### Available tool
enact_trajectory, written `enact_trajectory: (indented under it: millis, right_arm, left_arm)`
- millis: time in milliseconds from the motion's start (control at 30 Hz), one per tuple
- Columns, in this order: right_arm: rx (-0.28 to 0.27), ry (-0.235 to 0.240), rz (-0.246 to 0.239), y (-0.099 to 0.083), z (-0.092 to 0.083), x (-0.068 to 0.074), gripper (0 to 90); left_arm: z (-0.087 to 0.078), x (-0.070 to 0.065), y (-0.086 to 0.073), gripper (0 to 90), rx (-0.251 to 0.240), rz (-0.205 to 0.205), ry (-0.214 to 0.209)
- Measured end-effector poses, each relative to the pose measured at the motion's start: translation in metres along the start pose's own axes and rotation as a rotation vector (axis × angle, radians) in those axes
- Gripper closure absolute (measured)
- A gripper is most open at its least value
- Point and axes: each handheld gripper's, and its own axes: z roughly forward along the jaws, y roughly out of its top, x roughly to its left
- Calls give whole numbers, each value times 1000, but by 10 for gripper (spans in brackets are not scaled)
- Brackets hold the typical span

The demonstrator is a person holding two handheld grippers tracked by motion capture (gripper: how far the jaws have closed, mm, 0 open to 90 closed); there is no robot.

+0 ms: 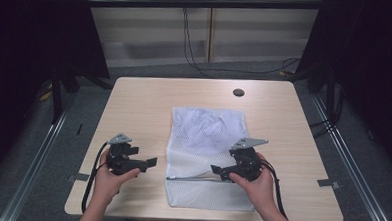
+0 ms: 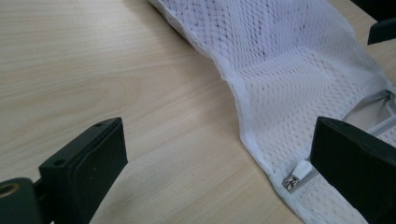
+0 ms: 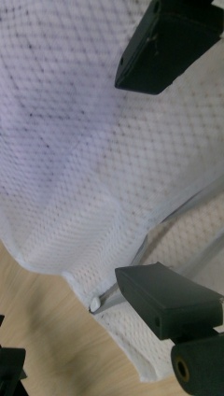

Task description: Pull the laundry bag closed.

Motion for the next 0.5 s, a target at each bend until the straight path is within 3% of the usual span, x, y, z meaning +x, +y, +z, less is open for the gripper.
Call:
enact_trajectory:
  millis: [500]
  right_arm:
    - [-4, 73, 38, 16, 23, 29, 142]
  left_arm:
    - [-4, -1, -1, 42, 6, 6, -9]
